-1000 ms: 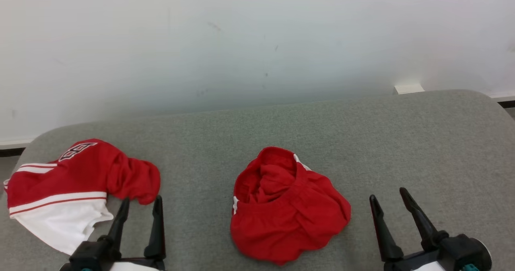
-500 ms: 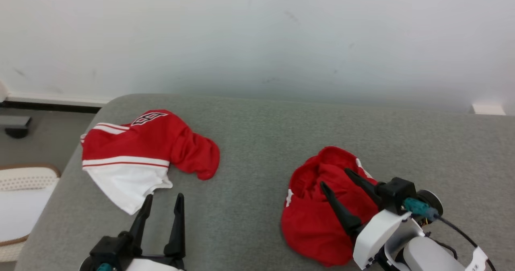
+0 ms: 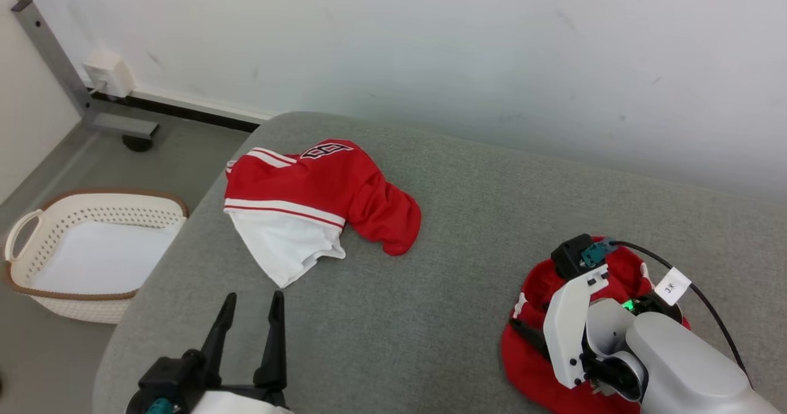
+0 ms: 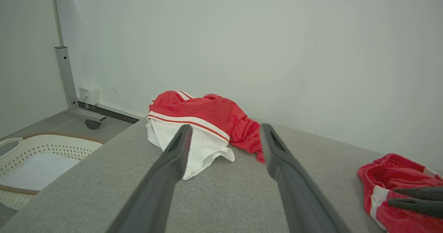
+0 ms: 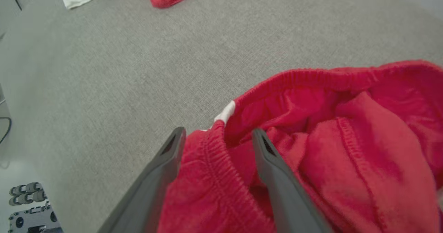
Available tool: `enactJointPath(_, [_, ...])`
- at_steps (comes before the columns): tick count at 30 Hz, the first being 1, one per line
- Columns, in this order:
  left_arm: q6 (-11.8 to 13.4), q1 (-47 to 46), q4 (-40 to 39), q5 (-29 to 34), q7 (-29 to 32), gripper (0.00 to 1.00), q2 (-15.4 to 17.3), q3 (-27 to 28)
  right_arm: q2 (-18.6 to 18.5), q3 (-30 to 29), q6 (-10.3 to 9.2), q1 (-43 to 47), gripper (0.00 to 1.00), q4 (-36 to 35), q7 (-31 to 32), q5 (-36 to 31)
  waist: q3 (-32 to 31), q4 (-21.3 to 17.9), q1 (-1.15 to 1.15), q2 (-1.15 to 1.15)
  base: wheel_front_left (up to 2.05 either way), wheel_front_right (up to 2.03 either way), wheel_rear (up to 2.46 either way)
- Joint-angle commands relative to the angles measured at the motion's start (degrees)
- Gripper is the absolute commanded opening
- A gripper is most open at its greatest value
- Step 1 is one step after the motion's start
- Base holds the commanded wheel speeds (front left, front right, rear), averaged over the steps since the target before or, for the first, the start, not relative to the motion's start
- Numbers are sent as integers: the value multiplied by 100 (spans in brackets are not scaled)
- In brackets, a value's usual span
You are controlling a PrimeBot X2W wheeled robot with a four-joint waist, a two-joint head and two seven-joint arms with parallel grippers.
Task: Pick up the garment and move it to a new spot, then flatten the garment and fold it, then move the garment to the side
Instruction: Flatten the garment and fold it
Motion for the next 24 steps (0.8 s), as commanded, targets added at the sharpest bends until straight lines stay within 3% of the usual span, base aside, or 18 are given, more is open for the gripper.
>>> enactJointPath(1, [19, -56, -24, -42, -4, 100, 18, 9, 4, 68, 1, -139, 100, 181, 212, 43, 40, 97, 0, 0, 0, 0, 0])
enactJointPath(6, [16, -74, -38, -57, -4, 100, 18, 45, 80, 231, 0, -103, 100, 500, 623, 236, 82, 178, 0, 0, 0, 0, 0])
enactJointPath(8, [23, -60, -37, -61, -3, 100, 18, 57, 63, 326, 0, -48, 45, 543, 739, 308, 83, 179, 0, 0, 0, 0, 0])
enactJointPath(10, [34, -43, -31, -59, -3, 100, 18, 75, 48, 400, 1, -16, 0, 502, 728, 364, 71, 161, 0, 0, 0, 0, 0])
enactJointPath(19, [-12, 50, 32, 64, -3, 100, 18, 115, -66, 540, 0, -77, 0, 239, 318, 539, -105, -59, 0, 0, 0, 0, 0])
enactJointPath(24, [-42, 107, 36, 112, -4, 100, 19, 147, -240, 448, 0, -227, 0, -165, -307, 652, -188, -277, 0, 0, 0, 0, 0])
